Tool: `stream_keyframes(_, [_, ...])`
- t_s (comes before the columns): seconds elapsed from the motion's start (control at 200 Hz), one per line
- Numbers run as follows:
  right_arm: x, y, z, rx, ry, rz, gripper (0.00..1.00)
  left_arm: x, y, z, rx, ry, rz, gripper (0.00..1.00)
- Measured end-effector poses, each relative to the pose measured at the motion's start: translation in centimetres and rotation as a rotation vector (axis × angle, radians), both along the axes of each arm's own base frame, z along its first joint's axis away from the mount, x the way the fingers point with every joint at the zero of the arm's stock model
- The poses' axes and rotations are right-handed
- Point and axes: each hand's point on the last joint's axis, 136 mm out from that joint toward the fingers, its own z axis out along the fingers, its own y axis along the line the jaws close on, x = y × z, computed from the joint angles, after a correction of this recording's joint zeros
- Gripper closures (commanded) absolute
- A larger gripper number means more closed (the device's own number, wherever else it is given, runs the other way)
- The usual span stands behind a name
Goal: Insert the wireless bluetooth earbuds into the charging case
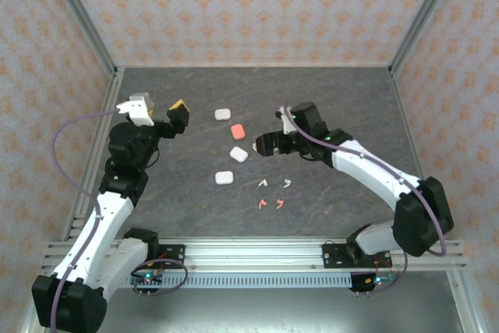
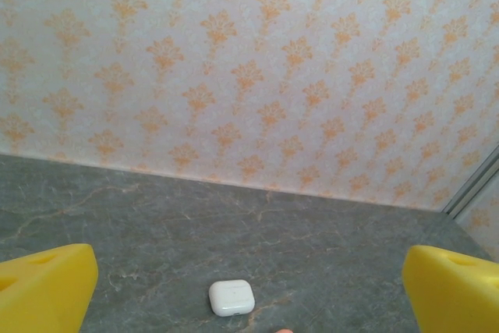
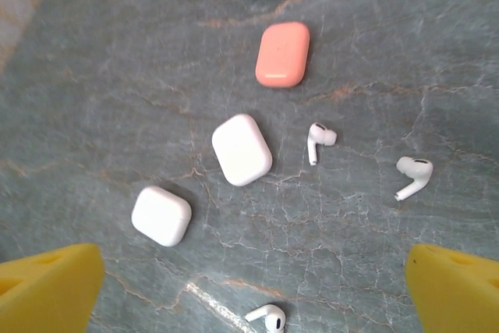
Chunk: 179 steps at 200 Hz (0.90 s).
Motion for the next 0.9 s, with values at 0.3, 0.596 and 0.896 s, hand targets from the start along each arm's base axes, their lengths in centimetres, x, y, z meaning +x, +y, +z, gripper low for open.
stream_keyframes(0.3, [0.9,3.4,-3.4,-0.202,0.037,0.12,0.07,0.2,-1.1,-0.4,0.0,0.041,-0.061,0.0])
stream_keyframes(0.596, [1.5,7.1,-7.0,-0.382,0.066,0.256,0.19,-0.6,-1.0,-0.1,0.008,0.04,-0.06,0.0])
stream_keyframes(0.896, [3.1,9.0,-10.3,-0.466,0.096,0.287,0.28,-0.7,-0.9,-0.6,0.02,0.055,-0.058,0.0])
